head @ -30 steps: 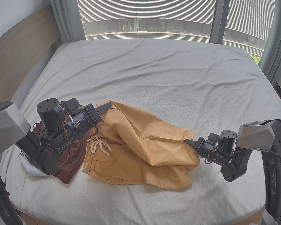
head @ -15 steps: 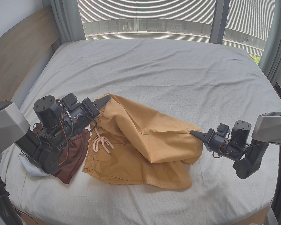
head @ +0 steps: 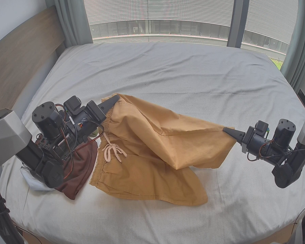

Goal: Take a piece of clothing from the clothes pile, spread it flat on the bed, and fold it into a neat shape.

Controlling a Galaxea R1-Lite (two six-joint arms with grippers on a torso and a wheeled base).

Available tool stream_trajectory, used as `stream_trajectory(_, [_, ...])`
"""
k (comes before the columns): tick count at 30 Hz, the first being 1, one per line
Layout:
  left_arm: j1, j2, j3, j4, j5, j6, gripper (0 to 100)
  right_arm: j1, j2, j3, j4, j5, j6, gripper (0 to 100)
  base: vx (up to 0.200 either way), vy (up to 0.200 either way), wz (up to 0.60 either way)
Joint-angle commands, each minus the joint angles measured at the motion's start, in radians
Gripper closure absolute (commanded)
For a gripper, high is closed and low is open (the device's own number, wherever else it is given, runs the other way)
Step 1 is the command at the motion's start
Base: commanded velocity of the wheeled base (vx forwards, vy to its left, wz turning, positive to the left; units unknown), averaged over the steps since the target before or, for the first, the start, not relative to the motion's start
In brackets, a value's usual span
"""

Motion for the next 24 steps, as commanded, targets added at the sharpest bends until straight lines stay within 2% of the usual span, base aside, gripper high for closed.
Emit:
stream_trajectory(1, [-0.010,-0.004,-0.001,0.000,0.002,0.000,100,-0.027,-0.074,0.010,-0.001,0.019,0.000,100,0.000,0.000,0.00])
stream_trajectory(14, [-0.011,-0.041,0.011,0.000,0.002,0.002,100,-0.044,-0.174,0.020,0.001,0.041,0.005,100,0.000,0.000,0.00])
stream_trajectory(18, [-0.011,-0.058,0.018,0.000,0.000,0.002,100,-0.050,-0.203,0.026,0.001,0.065,0.005,100,0.000,0.000,0.00])
stream_trajectory(24, [-0.001,-0.064,0.078,-0.001,-0.069,0.043,100,-0.083,-0.240,0.024,0.001,0.088,0.006,100,0.000,0.000,0.00])
